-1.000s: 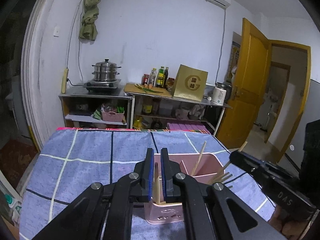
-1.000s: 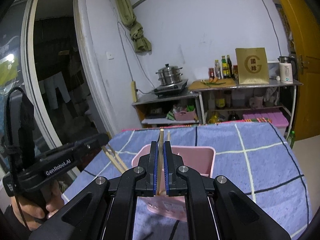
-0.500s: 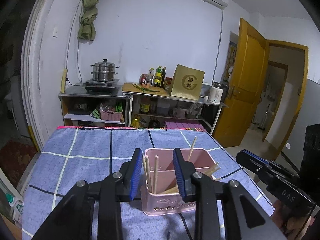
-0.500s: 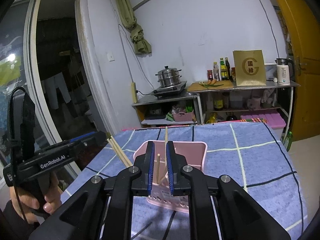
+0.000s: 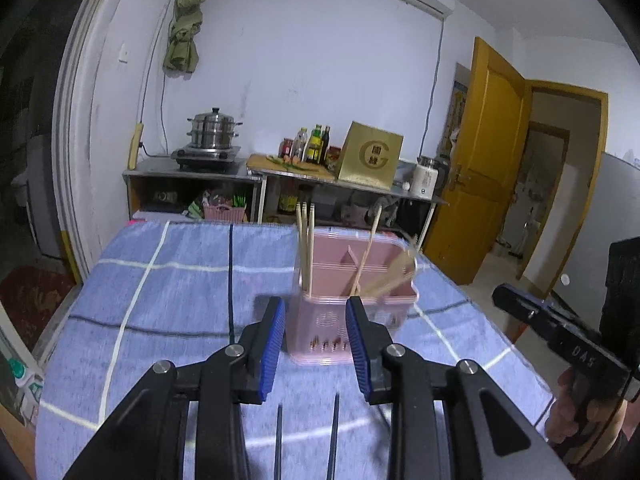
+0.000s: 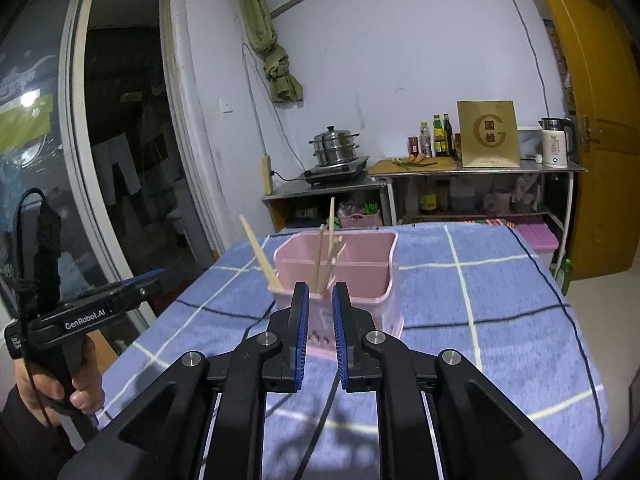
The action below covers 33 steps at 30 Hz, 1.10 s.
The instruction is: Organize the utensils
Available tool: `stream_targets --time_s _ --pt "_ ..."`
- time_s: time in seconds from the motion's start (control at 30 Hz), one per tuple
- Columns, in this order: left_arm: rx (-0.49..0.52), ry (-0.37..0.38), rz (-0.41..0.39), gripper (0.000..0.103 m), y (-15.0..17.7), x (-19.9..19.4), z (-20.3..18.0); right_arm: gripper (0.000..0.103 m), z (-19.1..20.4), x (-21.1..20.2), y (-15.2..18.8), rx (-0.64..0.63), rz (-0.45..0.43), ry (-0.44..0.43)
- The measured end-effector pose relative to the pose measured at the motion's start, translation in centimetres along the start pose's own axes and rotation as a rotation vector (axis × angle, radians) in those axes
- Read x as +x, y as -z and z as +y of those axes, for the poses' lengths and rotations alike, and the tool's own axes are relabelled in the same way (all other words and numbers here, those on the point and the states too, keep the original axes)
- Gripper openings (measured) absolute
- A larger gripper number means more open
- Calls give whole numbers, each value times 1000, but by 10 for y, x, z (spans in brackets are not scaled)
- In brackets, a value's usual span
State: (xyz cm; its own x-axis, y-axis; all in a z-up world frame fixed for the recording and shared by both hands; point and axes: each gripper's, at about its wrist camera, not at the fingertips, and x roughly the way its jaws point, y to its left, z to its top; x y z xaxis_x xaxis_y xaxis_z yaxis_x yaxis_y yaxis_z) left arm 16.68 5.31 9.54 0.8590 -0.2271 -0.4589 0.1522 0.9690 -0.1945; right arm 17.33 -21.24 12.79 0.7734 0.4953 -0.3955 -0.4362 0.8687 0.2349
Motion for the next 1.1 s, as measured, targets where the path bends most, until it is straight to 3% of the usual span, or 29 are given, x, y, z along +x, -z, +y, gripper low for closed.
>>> stream_targets --time_s 0.5,1.1 --pt "-9 -14 101 31 90 -31 2 12 16 -26 68 -17 85 2" --pt "5 -45 175 31 115 -27 10 12 28 -22 96 -8 158 -1"
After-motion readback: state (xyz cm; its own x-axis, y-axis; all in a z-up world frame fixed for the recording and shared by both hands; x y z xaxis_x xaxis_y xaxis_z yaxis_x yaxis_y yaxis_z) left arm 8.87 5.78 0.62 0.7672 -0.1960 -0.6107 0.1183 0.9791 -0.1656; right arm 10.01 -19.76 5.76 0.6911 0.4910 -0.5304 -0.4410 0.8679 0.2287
